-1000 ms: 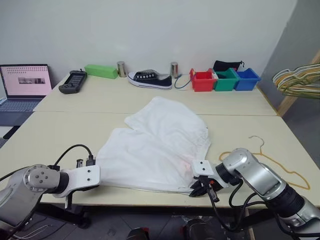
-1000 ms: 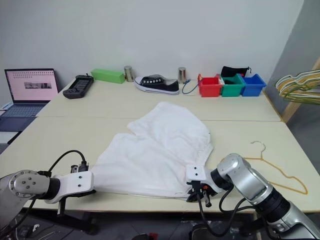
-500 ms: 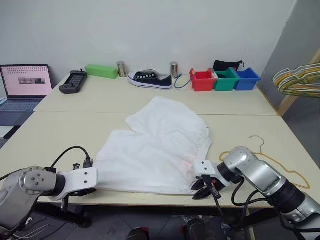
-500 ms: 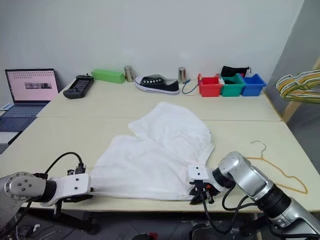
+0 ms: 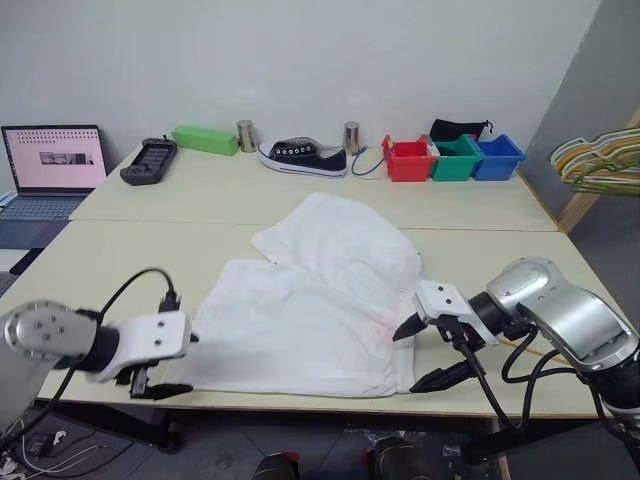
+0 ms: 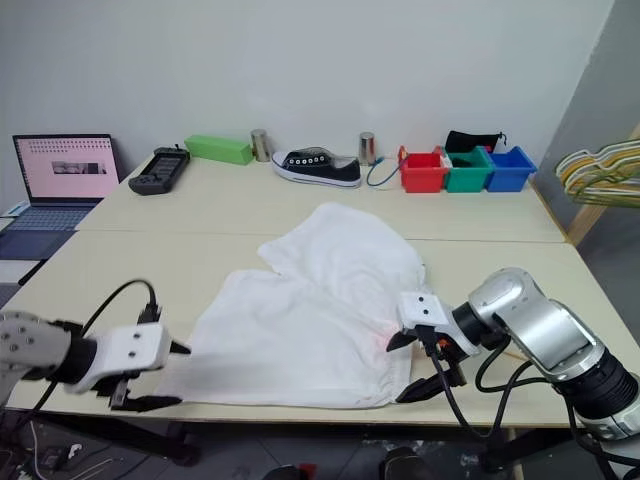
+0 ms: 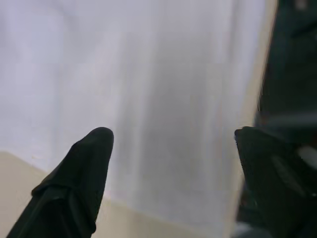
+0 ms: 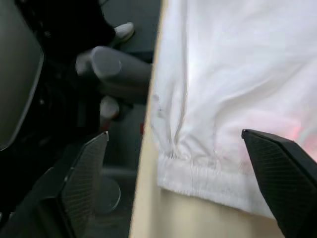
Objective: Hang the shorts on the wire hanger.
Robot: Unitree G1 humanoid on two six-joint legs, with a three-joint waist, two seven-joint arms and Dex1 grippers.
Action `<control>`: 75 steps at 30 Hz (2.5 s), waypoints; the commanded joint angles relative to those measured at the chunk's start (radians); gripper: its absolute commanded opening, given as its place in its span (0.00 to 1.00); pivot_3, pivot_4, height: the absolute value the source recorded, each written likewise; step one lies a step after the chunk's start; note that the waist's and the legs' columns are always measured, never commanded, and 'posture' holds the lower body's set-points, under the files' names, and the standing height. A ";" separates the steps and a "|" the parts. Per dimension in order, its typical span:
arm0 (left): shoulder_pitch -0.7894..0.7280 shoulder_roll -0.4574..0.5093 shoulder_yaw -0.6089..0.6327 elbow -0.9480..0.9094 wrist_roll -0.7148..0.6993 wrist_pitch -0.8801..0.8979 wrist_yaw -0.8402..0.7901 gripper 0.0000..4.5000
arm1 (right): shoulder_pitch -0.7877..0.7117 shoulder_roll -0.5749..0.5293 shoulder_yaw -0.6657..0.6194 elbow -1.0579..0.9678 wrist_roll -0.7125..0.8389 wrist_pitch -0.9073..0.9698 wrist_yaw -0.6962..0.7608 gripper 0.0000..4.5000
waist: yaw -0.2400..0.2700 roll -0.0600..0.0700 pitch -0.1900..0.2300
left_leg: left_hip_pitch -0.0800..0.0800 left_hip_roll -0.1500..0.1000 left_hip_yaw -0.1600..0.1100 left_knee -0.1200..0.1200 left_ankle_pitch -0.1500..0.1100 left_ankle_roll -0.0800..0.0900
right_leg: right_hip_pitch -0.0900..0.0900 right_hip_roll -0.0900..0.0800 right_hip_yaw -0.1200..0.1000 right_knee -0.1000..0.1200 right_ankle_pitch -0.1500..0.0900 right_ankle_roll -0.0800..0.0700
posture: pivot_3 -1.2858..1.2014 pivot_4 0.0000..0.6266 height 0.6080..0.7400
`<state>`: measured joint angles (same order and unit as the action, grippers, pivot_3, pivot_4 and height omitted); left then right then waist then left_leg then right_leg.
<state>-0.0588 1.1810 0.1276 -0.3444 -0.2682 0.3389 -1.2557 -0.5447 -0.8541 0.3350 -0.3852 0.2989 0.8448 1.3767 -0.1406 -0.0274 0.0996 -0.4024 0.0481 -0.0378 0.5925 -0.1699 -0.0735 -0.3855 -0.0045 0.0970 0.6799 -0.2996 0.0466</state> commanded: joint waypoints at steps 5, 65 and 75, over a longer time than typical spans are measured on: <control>-0.368 -0.391 -0.313 -0.055 0.009 0.173 0.214 1.00 | 0.008 -0.046 -0.130 0.267 -0.167 -0.061 -0.319 1.00 | -0.025 -0.003 -0.002 | 0.000 -0.001 0.001 0.003 0.000 0.000 | 0.008 0.001 0.003 0.001 0.005 0.008 | 0.42 0.05 1.00; -0.557 -0.761 -0.493 0.201 0.160 0.097 0.333 1.00 | -0.270 0.081 -0.229 1.597 -0.406 -0.578 -0.258 0.02 | -0.287 -0.017 -0.012 | 0.023 -0.006 -0.014 0.005 -0.001 0.003 | 0.047 0.002 0.003 -0.018 0.004 0.013 | 0.42 0.05 1.00; -0.580 -0.750 -0.442 0.249 0.146 0.081 0.344 1.00 | -0.244 0.061 -0.269 1.402 -0.362 -0.575 -0.234 0.00 | -0.288 -0.016 -0.012 | 0.022 -0.006 -0.013 0.005 -0.001 0.002 | 0.047 0.002 0.003 -0.018 0.004 0.013 | 0.41 0.05 1.00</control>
<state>-0.6063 0.4174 -0.3740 -0.0991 -0.1119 0.4421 -0.9248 -0.7912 -0.7990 0.0776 1.1163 -0.0924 0.2699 1.1173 -0.4291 -0.0431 0.0879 -0.3801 0.0415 -0.0510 0.5976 -0.1708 -0.0712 -0.3388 -0.0023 0.1003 0.6619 -0.2953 0.0597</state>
